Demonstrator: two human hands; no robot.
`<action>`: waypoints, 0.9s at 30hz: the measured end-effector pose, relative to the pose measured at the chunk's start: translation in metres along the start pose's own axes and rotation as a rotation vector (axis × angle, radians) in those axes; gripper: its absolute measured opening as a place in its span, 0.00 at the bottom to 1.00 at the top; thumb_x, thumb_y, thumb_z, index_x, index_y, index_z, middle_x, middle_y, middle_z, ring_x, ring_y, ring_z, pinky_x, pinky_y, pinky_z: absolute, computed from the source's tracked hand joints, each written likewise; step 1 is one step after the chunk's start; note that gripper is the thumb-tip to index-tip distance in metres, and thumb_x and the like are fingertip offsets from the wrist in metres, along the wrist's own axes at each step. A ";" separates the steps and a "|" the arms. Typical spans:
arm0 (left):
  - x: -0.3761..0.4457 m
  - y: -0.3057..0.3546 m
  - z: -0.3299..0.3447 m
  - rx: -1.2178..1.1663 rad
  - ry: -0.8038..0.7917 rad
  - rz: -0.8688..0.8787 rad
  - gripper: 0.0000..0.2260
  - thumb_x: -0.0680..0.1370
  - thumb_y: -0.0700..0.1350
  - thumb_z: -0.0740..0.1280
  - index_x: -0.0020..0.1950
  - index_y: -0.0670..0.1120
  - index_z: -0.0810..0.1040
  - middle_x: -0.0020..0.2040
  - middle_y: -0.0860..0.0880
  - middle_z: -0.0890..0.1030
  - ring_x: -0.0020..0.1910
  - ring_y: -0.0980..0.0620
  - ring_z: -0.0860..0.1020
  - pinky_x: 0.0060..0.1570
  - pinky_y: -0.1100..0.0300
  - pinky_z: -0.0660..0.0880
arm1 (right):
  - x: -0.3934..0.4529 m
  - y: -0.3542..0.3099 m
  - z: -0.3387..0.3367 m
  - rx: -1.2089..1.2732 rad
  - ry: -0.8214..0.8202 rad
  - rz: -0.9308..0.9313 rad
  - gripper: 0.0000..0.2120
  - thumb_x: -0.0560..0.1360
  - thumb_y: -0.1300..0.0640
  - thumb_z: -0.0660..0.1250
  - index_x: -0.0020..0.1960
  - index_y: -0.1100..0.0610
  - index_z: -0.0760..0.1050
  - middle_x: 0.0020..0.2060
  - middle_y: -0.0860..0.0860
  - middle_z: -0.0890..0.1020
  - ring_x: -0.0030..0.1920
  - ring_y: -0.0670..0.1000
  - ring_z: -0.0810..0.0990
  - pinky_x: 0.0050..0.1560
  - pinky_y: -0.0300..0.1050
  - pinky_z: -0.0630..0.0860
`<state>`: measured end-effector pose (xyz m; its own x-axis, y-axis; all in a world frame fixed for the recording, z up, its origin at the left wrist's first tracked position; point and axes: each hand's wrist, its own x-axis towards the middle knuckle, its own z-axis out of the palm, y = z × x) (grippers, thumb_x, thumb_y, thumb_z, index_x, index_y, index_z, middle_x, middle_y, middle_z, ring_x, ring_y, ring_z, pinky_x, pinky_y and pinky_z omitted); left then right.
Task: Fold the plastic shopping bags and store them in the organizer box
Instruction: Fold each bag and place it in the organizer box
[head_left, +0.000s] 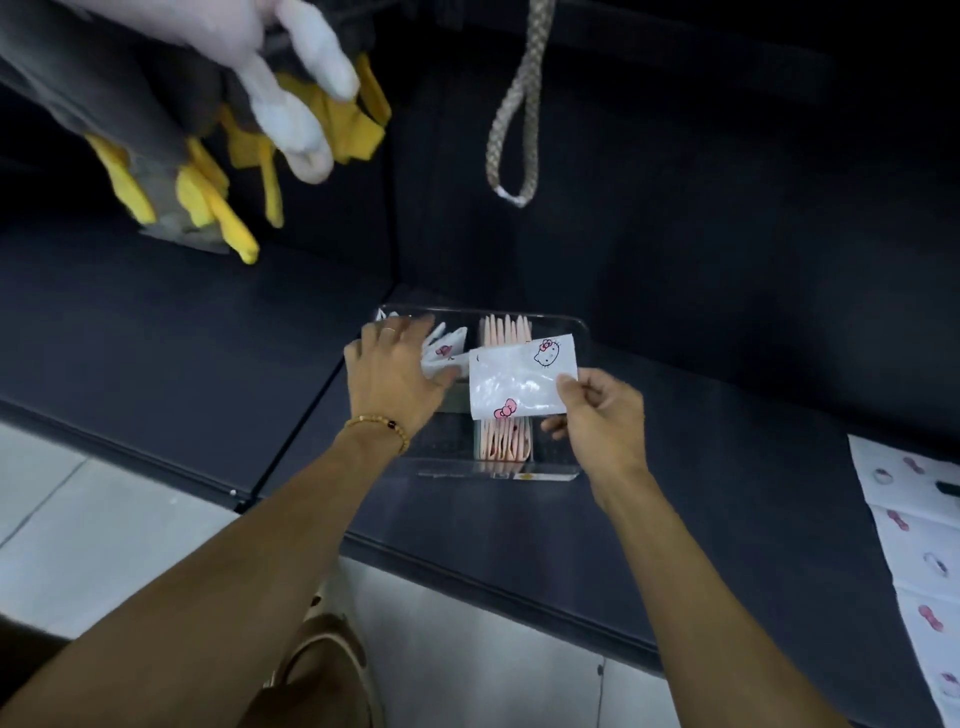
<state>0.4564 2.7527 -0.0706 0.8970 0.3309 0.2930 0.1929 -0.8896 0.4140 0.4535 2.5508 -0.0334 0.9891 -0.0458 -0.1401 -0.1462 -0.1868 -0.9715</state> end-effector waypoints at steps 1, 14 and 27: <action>0.004 -0.002 0.004 0.087 -0.046 0.040 0.22 0.71 0.54 0.70 0.64 0.51 0.76 0.58 0.48 0.79 0.59 0.45 0.71 0.57 0.48 0.64 | 0.003 -0.001 0.005 -0.010 -0.001 -0.007 0.08 0.79 0.59 0.64 0.43 0.52 0.78 0.35 0.46 0.85 0.26 0.45 0.79 0.27 0.36 0.75; 0.014 -0.035 -0.005 -0.138 0.120 -0.147 0.08 0.73 0.46 0.71 0.50 0.47 0.81 0.40 0.48 0.79 0.47 0.46 0.74 0.33 0.55 0.73 | 0.042 -0.024 0.090 -0.777 -0.009 -0.267 0.18 0.77 0.60 0.62 0.29 0.54 0.63 0.31 0.55 0.74 0.32 0.56 0.74 0.35 0.47 0.74; 0.011 -0.040 0.001 -0.081 -0.004 -0.011 0.15 0.77 0.50 0.66 0.61 0.46 0.79 0.53 0.49 0.75 0.55 0.47 0.69 0.35 0.56 0.73 | 0.054 -0.008 0.130 -0.490 -0.261 0.018 0.08 0.78 0.54 0.65 0.43 0.51 0.81 0.41 0.50 0.84 0.43 0.51 0.83 0.49 0.51 0.82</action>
<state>0.4594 2.7915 -0.0850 0.8966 0.3393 0.2847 0.1702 -0.8573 0.4858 0.5109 2.6775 -0.0586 0.9491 0.1798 -0.2587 -0.0928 -0.6254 -0.7748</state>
